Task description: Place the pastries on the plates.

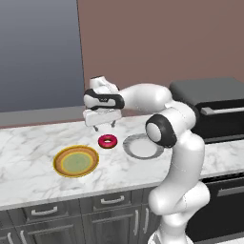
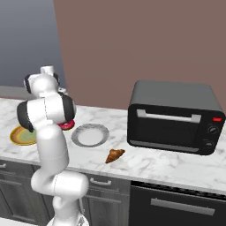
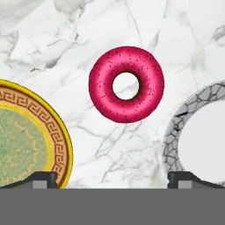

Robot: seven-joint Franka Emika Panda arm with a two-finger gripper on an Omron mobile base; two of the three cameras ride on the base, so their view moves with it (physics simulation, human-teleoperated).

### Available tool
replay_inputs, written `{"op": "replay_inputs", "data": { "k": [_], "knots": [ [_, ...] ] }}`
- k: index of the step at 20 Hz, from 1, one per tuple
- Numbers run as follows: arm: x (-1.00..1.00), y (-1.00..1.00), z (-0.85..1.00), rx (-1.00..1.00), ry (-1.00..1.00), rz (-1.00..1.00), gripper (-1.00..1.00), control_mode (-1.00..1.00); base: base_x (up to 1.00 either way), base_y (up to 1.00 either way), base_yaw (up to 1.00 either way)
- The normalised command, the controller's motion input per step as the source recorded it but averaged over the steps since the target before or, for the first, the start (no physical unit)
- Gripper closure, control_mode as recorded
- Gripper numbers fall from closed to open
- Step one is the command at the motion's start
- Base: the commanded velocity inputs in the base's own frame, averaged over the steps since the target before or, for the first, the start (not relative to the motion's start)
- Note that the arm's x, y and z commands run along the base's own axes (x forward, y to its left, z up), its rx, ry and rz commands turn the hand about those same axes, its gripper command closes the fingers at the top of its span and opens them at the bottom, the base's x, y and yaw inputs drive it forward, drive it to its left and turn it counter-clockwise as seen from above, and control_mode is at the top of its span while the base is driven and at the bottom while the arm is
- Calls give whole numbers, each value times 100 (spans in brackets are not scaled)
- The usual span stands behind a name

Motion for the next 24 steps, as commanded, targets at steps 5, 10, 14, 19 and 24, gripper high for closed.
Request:
{"op": "replay_inputs", "data": {
  "k": [5,10,14,19,24],
  "knots": [
    [20,4,-33,0,0,0,-100,-100,0,0,0],
    [16,11,-33,0,0,0,-100,-100,0,0,0],
    [18,10,-26,0,0,0,-100,-100,0,0,0],
    [20,4,-26,0,0,0,-100,-100,0,0,0],
    [16,7,-23,0,0,0,-100,-100,0,0,0]
  ]
}}
